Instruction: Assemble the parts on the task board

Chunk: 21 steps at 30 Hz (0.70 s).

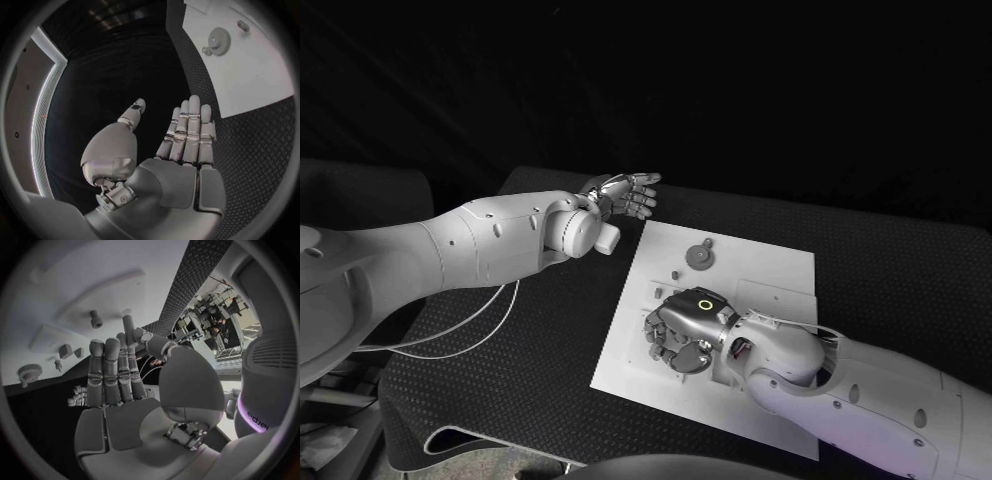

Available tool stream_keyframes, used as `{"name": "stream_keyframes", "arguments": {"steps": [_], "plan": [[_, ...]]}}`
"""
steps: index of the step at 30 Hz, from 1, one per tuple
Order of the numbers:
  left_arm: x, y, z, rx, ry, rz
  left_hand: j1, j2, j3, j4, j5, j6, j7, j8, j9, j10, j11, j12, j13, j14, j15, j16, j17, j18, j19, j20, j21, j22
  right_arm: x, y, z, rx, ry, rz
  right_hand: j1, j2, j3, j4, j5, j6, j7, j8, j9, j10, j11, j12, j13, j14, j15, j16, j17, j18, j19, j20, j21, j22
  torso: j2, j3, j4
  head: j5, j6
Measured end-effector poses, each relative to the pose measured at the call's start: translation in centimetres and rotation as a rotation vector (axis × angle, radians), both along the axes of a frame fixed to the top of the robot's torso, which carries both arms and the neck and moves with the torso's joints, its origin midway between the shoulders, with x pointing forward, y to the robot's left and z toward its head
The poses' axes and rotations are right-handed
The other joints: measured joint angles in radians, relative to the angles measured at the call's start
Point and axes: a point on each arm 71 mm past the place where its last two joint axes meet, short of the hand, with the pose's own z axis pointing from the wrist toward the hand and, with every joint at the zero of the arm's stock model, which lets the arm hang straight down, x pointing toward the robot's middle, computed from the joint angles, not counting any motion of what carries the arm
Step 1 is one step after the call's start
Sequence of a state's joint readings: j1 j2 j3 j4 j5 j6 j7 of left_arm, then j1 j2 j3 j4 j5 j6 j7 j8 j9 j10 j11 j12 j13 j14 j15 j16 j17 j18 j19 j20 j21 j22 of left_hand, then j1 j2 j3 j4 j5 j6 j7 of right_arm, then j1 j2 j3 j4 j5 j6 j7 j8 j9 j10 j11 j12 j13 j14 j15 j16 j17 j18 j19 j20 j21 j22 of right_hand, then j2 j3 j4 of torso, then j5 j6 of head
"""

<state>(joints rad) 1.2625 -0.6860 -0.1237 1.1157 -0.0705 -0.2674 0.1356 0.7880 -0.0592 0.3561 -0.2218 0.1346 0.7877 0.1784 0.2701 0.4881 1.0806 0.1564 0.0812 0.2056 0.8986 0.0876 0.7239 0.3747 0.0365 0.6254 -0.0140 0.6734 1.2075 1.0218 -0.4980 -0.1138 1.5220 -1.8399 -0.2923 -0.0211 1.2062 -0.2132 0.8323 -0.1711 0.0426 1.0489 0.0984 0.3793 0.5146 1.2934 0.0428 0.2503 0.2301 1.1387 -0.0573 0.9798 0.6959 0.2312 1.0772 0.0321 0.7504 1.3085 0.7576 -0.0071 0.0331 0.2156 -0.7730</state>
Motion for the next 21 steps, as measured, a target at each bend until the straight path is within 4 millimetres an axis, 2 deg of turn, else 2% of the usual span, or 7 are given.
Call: {"name": "stream_keyframes", "arguments": {"steps": [21], "plan": [[-0.01, 0.05, -0.01, 0.0, 0.001, 0.0, 0.0, 0.0, 0.0, 0.0, 0.0, 0.0, 0.0, 0.0, -0.001, 0.0, 0.0, 0.0, 0.0, 0.0, 0.0, -0.004, 0.001, 0.0, 0.0, 0.0, 0.0, 0.001, 0.12, -0.58, -0.42, -0.03, 0.011, -0.001, 0.0, 0.0, 0.002, -0.003, 0.0, 0.0, -0.004, 0.0, 0.001, 0.0, 0.0, 0.001, -0.001, 0.004, 0.0, 0.0, -0.002, 0.0, 0.001, 0.002, -0.001, 0.0, -0.001, -0.0001, -0.0005, 0.003, -0.007]]}}
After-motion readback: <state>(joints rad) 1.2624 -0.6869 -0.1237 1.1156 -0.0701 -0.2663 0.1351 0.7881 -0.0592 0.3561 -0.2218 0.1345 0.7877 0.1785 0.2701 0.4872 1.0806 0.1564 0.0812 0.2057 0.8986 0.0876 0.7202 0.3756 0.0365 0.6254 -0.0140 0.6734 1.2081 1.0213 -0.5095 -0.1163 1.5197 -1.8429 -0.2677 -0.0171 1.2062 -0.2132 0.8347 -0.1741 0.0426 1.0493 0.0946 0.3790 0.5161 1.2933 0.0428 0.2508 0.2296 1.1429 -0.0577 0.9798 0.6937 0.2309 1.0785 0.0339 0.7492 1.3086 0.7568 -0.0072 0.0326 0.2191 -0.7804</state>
